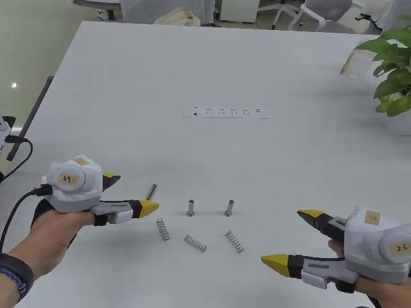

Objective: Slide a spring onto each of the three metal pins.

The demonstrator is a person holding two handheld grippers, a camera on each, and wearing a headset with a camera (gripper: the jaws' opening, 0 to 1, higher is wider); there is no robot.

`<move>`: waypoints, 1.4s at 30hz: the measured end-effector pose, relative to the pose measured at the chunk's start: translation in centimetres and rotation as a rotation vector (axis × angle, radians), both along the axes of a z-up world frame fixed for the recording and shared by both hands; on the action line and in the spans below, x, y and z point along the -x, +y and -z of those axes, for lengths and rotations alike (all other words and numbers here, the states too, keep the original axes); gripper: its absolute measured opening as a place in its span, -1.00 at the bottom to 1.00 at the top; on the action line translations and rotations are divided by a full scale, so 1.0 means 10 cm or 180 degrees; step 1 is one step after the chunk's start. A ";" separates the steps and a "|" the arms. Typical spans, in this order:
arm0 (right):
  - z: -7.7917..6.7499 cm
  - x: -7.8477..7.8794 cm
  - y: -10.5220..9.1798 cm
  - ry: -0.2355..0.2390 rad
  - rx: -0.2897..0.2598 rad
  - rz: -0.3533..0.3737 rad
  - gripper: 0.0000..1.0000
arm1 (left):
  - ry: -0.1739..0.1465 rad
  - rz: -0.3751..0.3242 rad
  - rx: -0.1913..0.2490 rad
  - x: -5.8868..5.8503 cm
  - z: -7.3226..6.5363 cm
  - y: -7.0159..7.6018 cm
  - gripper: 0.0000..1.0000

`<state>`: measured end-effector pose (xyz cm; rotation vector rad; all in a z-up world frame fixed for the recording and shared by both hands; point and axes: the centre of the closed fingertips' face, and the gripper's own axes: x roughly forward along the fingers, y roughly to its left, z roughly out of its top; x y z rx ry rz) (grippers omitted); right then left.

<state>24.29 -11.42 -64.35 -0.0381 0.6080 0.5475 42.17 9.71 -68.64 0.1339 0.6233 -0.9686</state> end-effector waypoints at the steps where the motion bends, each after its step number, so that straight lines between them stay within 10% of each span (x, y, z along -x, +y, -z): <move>1: 0.01 0.00 0.01 0.0007 -0.0001 -0.0007 0.54 | 0.0002 -0.0009 -0.0007 -0.02 0.02 0.00 0.33; 14: 0.09 0.02 0.01 0.0069 -0.0027 0.0037 0.51 | 0.0234 -0.0289 0.0007 -0.19 0.27 -0.11 -0.10; 42: 0.21 0.11 -0.09 0.0192 -0.0061 0.0161 0.48 | 0.0324 -0.0334 -0.0244 -0.43 0.63 -0.28 -0.44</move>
